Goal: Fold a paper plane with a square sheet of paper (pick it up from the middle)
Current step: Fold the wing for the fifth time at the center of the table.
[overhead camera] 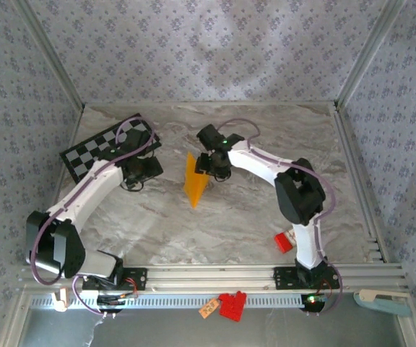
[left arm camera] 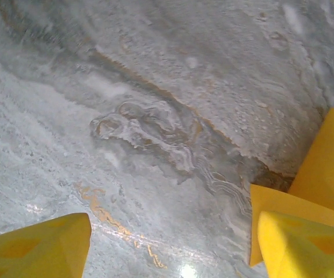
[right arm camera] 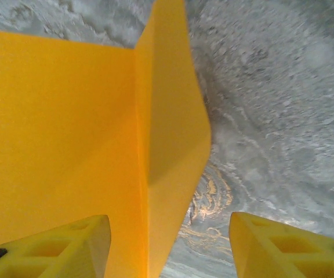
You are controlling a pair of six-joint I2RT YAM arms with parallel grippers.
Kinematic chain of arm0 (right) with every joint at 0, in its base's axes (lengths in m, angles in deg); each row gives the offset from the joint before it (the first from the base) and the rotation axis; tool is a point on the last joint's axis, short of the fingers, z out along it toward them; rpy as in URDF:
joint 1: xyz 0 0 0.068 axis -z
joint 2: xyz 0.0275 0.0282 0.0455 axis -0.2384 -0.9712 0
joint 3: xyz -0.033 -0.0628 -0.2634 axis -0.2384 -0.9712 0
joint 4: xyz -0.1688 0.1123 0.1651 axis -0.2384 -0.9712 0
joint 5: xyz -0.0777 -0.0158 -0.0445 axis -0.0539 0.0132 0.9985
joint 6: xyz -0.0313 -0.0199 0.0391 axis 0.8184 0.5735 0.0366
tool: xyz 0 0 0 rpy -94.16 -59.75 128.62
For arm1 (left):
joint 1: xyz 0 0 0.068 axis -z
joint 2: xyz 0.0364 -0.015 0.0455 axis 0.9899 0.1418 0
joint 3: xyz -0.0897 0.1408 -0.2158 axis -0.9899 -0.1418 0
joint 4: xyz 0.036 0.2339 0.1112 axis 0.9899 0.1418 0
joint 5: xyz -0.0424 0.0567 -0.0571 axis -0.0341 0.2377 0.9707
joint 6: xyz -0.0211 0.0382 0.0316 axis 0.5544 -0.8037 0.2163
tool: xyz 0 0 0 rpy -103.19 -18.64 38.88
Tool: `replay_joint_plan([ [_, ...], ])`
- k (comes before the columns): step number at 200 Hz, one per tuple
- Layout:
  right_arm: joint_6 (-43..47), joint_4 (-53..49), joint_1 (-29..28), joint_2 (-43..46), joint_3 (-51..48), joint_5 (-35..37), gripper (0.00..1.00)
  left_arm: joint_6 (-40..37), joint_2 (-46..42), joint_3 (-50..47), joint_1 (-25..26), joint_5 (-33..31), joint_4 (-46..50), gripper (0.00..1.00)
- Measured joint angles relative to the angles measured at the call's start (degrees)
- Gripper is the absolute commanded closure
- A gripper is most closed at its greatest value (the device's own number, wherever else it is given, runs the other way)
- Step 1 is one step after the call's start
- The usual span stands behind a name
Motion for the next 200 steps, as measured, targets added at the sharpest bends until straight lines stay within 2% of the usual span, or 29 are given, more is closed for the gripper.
replay_joint_plan([
  [38,-2.1,-5.86,-1.95,-6.08,7.65,2.62,0.46,1.25,-2.38,-6.54,-4.55,4.39,-3.63,0.22],
  [94,-3.65,-11.39,-2.08,-12.33,13.77,2.8,0.51,1.42,-3.21,-10.03,-6.36,7.08,-6.88,0.21],
  [117,-4.02,-12.79,-2.16,-13.57,14.95,2.25,0.57,1.42,-3.28,-10.58,-6.73,7.45,-8.02,0.21],
  [154,-4.48,-13.42,-2.16,-13.86,15.26,1.2,0.71,1.42,-3.28,-11.23,-7.19,8.22,-8.26,0.21],
  [200,-4.42,-11.47,-1.86,-13.64,14.38,-0.63,0.79,1.42,-3.28,-11.45,-7.67,9.05,-9.18,0.21],
])
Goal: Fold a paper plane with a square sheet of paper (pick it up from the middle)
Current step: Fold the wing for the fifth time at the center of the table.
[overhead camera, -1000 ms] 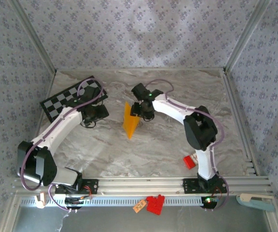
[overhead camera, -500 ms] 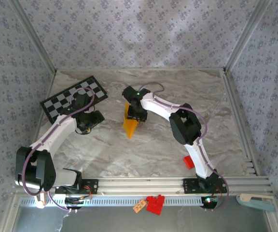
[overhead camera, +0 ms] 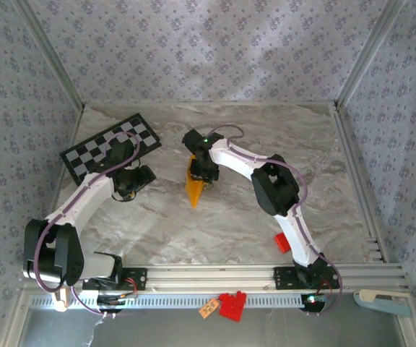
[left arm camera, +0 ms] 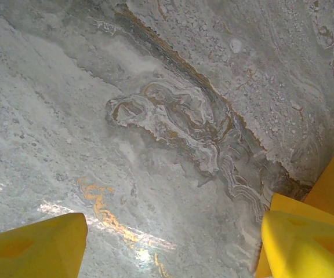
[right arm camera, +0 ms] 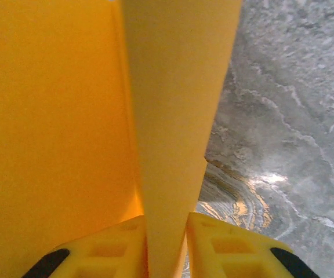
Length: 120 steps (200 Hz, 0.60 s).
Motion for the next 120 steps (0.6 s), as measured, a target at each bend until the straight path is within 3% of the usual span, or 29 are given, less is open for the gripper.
replay_joint_plan([
  [33,0.35,3.76,1.01,2.19,-4.39,-2.6,0.85,0.0,0.0,-0.02,-0.22,1.14,-0.37,0.21],
  [120,4.61,22.45,5.73,12.44,-19.32,-14.32,0.85,0.09,0.22,-2.27,-0.61,7.91,-6.69,0.21],
])
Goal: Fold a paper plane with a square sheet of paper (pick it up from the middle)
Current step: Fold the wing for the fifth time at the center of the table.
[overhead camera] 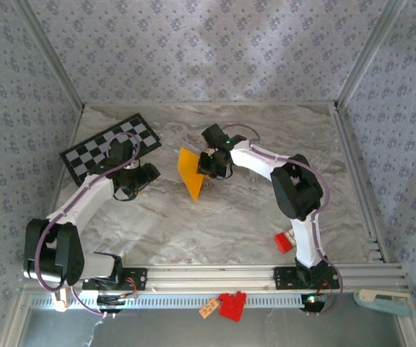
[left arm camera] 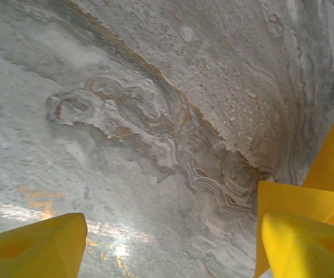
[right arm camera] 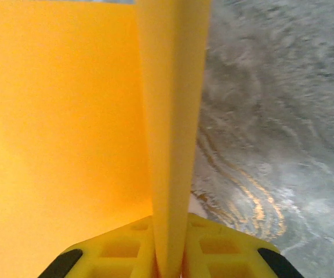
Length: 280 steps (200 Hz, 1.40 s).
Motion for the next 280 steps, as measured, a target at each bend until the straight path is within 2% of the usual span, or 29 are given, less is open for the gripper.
replay_joint_plan([
  [30,1.99,7.39,0.61,0.24,-4.2,-5.25,0.85,0.37,1.4,-1.68,0.02,3.85,-3.96,0.26],
  [79,4.07,15.8,1.92,-0.04,-8.02,-12.2,0.85,1.79,3.5,-5.79,0.83,8.57,-10.23,0.4],
  [140,4.26,20.55,3.89,-2.16,-9.97,-16.17,0.84,2.29,11.3,-4.24,10.16,11.76,-16.59,0.64],
  [172,4.26,21.92,3.96,-2.29,-10.73,-17.46,0.84,1.79,16.22,-0.07,13.14,12.17,-18.05,0.73],
  [214,4.24,23.41,4.15,-2.67,-11.41,-18.99,0.82,0.94,20.79,4.83,15.15,12.22,-19.17,0.78],
  [280,4.22,23.04,5.09,-3.39,-12.31,-19.34,0.74,-0.13,25.46,7.56,16.35,12.22,-18.67,0.79],
])
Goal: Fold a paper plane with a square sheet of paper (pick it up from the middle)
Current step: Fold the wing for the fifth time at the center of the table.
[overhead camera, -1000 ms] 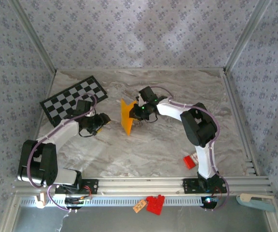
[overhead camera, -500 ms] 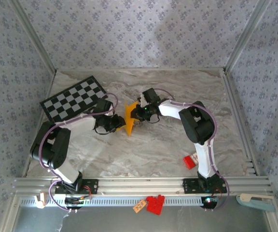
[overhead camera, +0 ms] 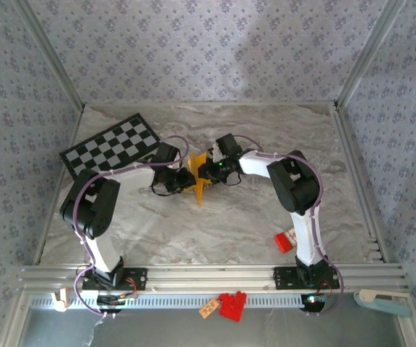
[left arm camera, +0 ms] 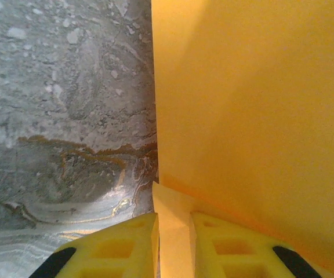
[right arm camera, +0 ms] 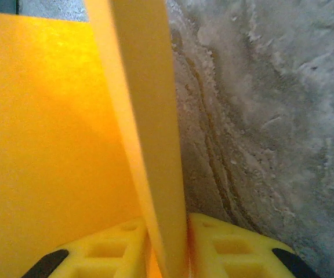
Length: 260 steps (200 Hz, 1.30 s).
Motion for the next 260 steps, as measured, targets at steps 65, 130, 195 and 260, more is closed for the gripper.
replay_joint_plan([
  [65,0.24,-4.22,0.2,0.72,0.44,1.84,0.62,-0.44,1.16,1.4,0.31,0.63,0.35,0.79],
  [130,-0.09,-8.5,2.19,6.36,-2.32,5.07,0.55,-0.63,2.4,2.62,1.14,1.53,0.2,0.78],
  [195,-1.18,-1.22,7.08,18.1,-17.94,8.07,0.5,-0.63,4.76,3.8,2.19,1.9,0.26,0.78],
  [260,0.92,6.88,7.69,19.67,-22.36,7.26,0.45,-0.66,6.54,5.18,2.25,1.84,1.31,0.78],
])
